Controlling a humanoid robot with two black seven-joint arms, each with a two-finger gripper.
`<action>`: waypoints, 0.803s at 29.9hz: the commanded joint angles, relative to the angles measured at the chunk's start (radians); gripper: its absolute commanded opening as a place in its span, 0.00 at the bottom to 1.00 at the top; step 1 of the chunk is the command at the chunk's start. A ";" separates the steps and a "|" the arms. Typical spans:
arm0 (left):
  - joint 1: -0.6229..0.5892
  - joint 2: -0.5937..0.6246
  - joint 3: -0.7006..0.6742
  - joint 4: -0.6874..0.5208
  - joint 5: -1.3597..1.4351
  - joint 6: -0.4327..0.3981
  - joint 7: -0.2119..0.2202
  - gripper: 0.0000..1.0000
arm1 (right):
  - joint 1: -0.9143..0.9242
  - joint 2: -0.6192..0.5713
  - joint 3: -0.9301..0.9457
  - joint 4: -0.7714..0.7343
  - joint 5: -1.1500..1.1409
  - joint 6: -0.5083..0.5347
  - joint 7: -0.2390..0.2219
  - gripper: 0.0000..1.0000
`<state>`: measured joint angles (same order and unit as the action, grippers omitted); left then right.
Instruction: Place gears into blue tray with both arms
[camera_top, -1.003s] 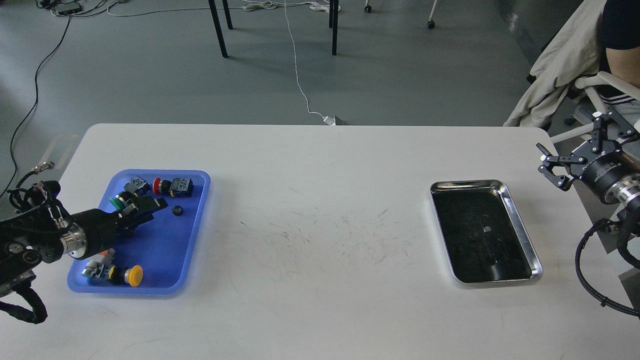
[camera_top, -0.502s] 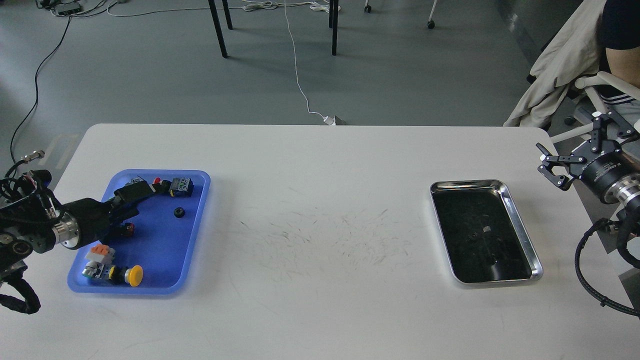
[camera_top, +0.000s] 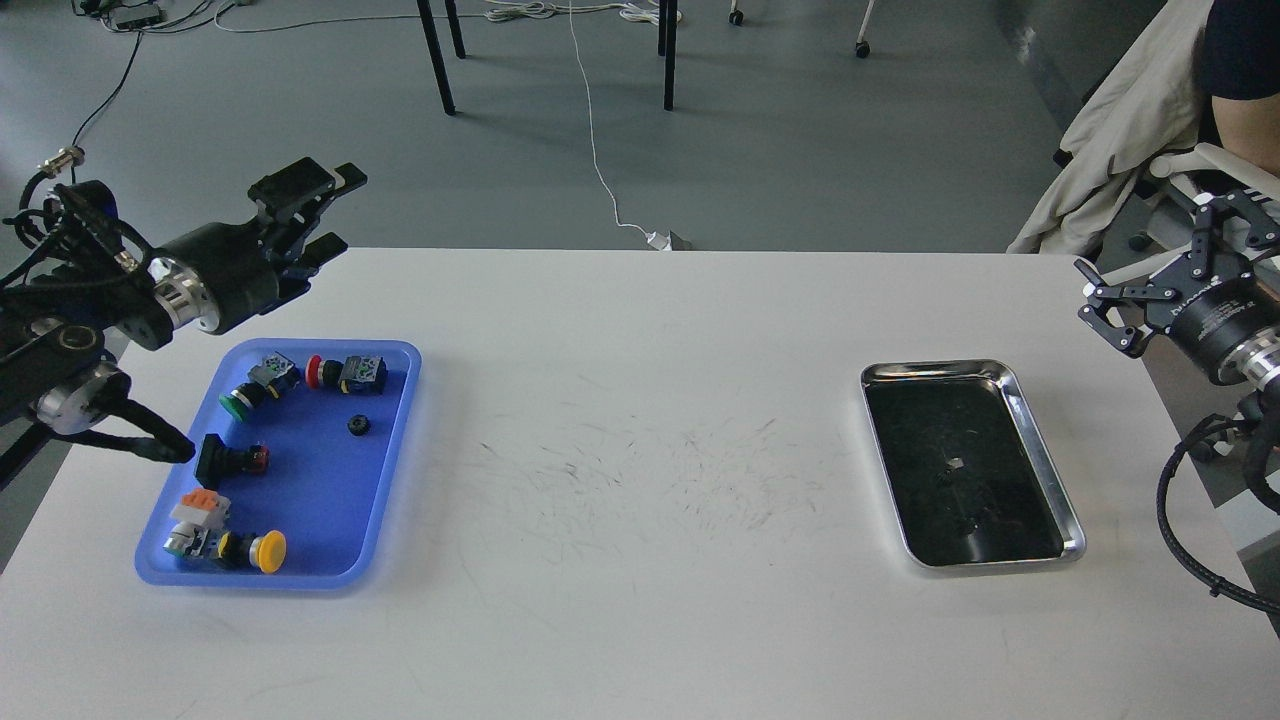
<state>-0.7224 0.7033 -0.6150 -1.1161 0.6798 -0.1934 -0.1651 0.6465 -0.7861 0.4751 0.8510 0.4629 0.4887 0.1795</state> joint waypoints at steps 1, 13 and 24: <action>-0.012 -0.116 -0.093 0.068 -0.087 0.055 0.003 1.00 | 0.024 -0.025 -0.001 0.023 -0.019 0.000 -0.003 0.98; -0.043 -0.252 -0.172 0.257 -0.273 0.055 -0.004 1.00 | 0.274 -0.225 -0.044 0.437 -0.666 0.000 -0.052 0.98; -0.045 -0.239 -0.167 0.256 -0.275 0.055 -0.005 1.00 | 0.774 -0.105 -0.884 0.547 -1.312 0.000 -0.150 0.98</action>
<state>-0.7687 0.4640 -0.7847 -0.8592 0.4035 -0.1436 -0.1684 1.3456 -0.9516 -0.2352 1.3983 -0.7302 0.4891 0.0605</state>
